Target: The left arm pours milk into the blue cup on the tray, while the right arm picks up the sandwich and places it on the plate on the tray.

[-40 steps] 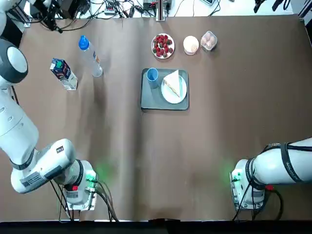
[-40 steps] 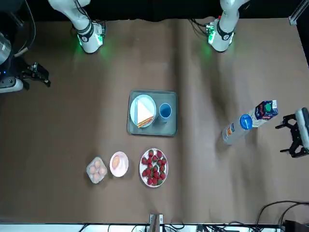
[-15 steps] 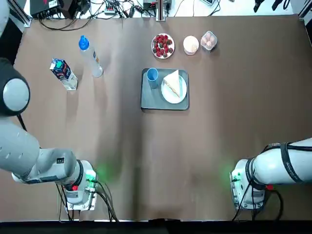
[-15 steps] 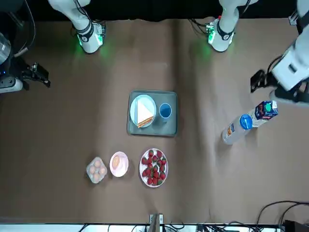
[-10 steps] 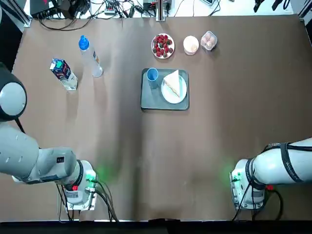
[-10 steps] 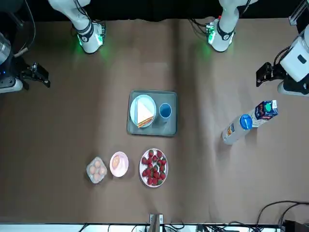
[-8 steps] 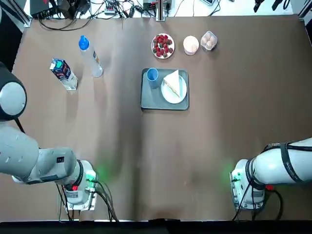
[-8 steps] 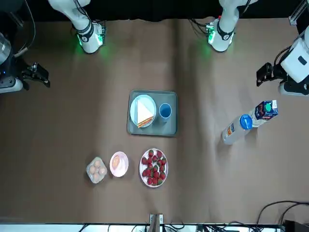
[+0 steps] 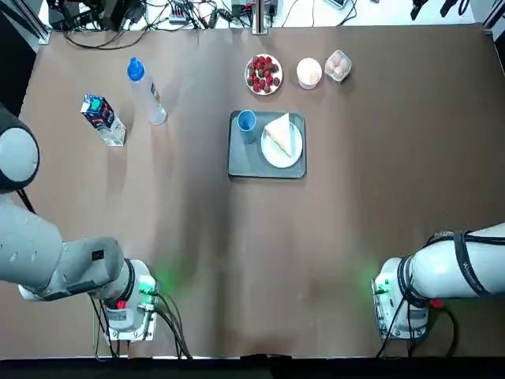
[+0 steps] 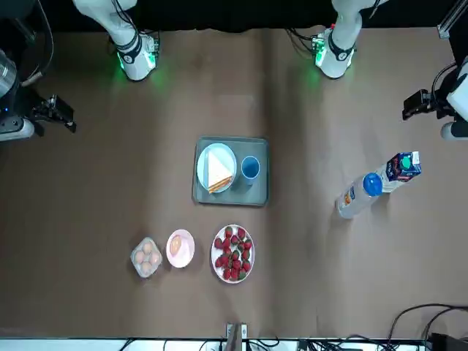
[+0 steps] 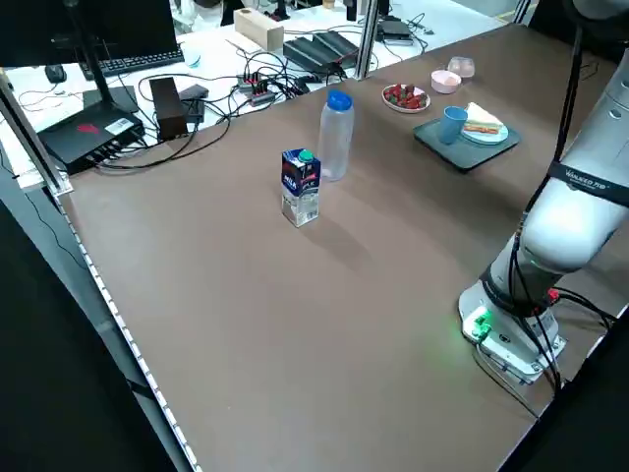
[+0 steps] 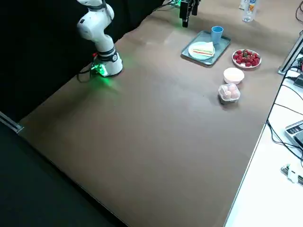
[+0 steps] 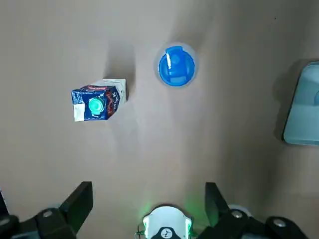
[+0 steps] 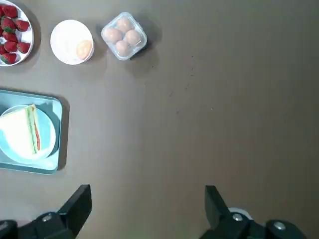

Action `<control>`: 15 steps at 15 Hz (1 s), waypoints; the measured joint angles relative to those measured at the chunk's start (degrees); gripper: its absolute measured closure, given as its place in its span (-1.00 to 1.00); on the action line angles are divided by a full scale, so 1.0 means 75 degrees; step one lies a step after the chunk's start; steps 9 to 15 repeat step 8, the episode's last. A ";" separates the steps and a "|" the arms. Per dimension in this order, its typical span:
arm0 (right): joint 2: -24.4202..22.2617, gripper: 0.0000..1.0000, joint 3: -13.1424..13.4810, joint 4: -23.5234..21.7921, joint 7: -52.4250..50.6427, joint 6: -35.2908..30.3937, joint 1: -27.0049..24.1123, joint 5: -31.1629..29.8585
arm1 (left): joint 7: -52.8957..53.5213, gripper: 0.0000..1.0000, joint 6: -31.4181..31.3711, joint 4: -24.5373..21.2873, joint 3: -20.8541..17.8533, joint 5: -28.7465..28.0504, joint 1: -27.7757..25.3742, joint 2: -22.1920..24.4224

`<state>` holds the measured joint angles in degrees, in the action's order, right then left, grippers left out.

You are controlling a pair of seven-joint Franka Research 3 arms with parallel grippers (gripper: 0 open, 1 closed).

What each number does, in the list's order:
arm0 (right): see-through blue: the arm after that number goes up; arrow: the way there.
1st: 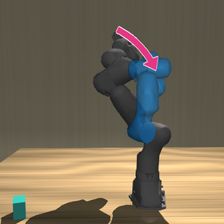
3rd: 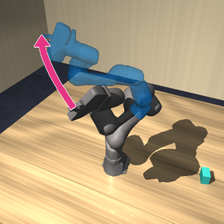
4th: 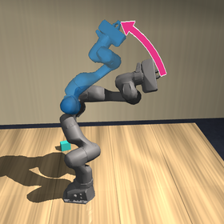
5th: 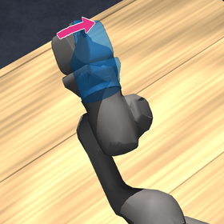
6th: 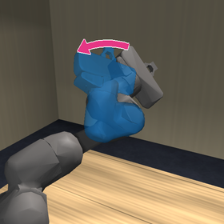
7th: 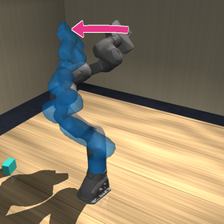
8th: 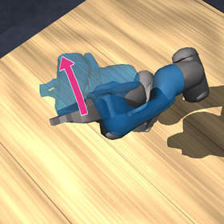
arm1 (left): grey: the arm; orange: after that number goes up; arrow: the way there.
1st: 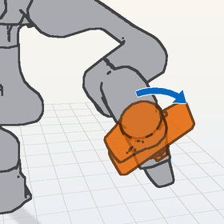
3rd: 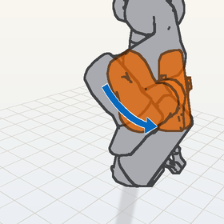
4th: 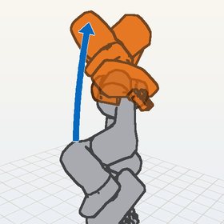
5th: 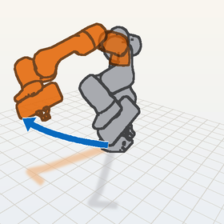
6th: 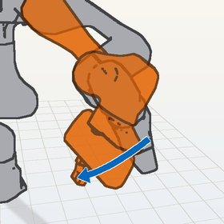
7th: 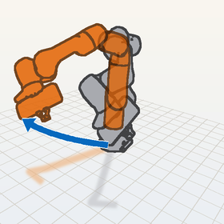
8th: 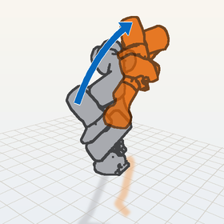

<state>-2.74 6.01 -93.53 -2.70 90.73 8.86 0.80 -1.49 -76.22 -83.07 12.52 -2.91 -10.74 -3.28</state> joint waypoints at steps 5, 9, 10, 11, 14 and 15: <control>0.0000 -1.00 0.0002 0.0000 0.0000 0.0001 0.0000 0.0000 | -0.0070 -0.98 0.0033 -0.0051 -0.1013 0.0059 0.0980 0.0233; 0.0000 -1.00 -0.0002 0.0000 0.0000 0.0001 0.0000 0.0000 | -0.0069 -0.98 0.0032 -0.0167 -0.1568 0.0121 0.1475 0.0376; 0.0000 -1.00 -0.0002 0.0000 0.0000 0.0001 0.0000 0.0000 | -0.0069 -0.98 0.0032 -0.0167 -0.1568 0.0121 0.1475 0.0376; 0.0000 -1.00 -0.0002 0.0000 0.0000 0.0001 0.0000 0.0000 | -0.0069 -0.98 0.0032 -0.0167 -0.1568 0.0121 0.1475 0.0376; 0.0000 -1.00 -0.0002 0.0000 0.0000 0.0001 0.0000 0.0000 | -0.0069 -0.98 0.0032 -0.0167 -0.1568 0.0121 0.1475 0.0376; 0.0000 -1.00 -0.0002 0.0000 0.0000 0.0001 0.0000 0.0000 | -0.0069 -0.98 0.0032 -0.0167 -0.1568 0.0121 0.1475 0.0376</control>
